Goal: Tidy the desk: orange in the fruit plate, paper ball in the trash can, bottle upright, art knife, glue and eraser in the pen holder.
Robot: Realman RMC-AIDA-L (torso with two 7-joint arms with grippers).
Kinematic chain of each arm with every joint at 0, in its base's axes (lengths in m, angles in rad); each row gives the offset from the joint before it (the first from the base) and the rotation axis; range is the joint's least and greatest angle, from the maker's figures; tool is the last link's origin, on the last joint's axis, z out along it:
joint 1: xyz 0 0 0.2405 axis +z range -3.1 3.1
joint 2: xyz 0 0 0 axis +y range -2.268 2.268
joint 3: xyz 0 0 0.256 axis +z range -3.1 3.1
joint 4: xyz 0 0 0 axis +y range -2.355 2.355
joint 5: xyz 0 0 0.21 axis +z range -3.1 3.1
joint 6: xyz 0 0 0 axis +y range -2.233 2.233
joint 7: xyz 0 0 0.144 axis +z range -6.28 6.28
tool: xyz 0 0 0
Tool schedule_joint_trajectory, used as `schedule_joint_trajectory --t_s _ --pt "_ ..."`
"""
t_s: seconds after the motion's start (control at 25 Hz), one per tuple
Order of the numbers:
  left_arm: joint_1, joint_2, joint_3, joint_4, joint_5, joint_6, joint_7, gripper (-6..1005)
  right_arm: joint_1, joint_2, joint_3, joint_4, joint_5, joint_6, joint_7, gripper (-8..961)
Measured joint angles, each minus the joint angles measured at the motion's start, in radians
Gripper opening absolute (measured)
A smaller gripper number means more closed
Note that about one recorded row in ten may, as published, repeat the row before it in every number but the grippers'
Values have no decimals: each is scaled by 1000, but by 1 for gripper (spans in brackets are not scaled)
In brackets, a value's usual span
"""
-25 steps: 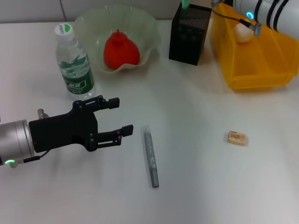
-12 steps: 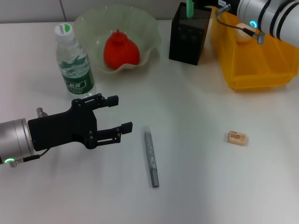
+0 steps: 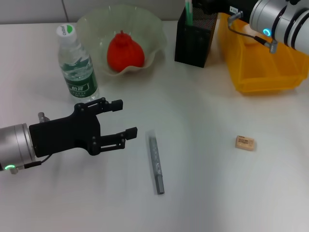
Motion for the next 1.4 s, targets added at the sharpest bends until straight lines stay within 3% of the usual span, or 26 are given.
schedule_joint_trajectory --t_s 0.2,0.32,0.4,0.6,0.76,0.96,1.0,1.04,1.16,1.2,1.24,1.4 --pt "1 0 0 -2 0 3 0 802 -4 0 2 -5 0 -8 6 436" --pt "2 0 0 -2 0 5 1 802 -9 0 8 -9 0 -22 7 554" --pt "2 0 1 -2 0 5 2 802 -28 -7 27 -16 24 -116 14 632" --pt "2 1 8 -2 1 16 2 802 -105 -21 27 -106 68 -307 119 644" --pt "1 8 10 -1 6 43 1 802 -183 -68 21 -248 18 -534 334 706" --pt "1 19 19 6 46 76 0 802 -207 -164 40 -368 -110 -819 604 745" --pt "1 21 21 6 49 80 -1 802 -185 -193 91 -403 -225 -927 701 744" --pt "1 21 21 6 49 80 -1 802 -185 -193 91 -403 -225 -927 701 744" --pt "-7 33 25 6 63 98 -9 802 -122 -220 210 -444 -475 -1078 823 744" --pt "-9 34 25 6 67 99 -12 802 -66 -236 253 -454 -653 -1148 888 744" --pt "-12 36 25 7 74 99 -17 802 -66 -236 253 -454 -653 -1148 888 744" --pt "-28 39 25 10 114 98 -42 802 28 -242 253 -470 -938 -1196 962 743"
